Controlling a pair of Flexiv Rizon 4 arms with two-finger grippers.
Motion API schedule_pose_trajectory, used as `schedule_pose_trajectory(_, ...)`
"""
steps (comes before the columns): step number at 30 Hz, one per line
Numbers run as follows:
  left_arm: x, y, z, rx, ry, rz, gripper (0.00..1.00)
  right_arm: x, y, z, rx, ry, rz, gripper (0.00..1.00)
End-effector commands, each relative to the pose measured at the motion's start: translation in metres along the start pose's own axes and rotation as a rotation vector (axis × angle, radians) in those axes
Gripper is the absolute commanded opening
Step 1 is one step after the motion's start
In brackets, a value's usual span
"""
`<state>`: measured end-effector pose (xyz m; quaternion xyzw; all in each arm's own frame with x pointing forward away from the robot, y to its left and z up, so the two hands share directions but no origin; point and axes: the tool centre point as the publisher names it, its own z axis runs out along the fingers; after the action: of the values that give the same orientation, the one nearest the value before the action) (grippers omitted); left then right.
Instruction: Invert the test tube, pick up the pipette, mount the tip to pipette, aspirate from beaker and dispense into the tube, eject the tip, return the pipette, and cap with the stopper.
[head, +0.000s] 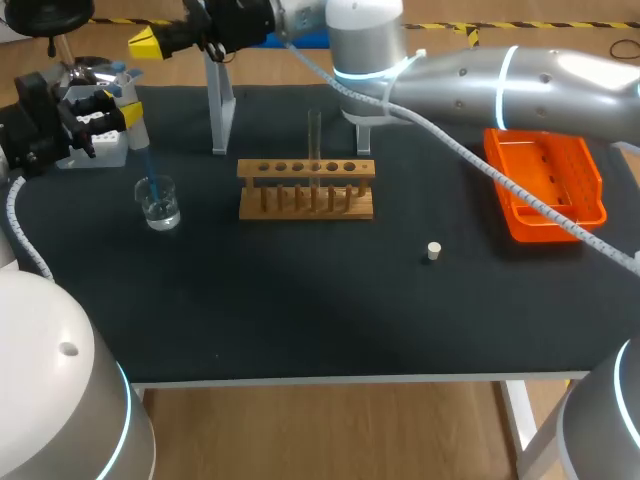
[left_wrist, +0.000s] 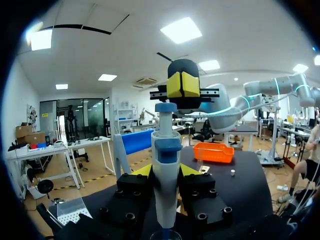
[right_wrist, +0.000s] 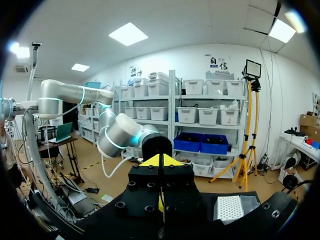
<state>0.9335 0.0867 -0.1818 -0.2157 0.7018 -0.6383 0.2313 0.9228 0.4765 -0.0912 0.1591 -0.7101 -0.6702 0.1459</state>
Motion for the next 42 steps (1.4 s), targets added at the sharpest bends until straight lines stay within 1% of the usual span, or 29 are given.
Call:
schedule_pose_trajectory(1,0.001,0.000,0.000,0.000,-0.002,0.001,0.00,-0.011,-0.003,0.008,-0.011,0.018,0.004,0.00)
schedule_pose_trajectory(18,0.001,0.000,0.000,0.000,-0.002,0.001,0.00,-0.017,-0.002,0.022,-0.020,0.023,0.007,0.00)
schedule_pose_trajectory(42,0.001,0.000,0.000,0.000,-0.002,0.001,0.00,-0.019,-0.016,0.036,-0.021,0.041,0.038,0.00)
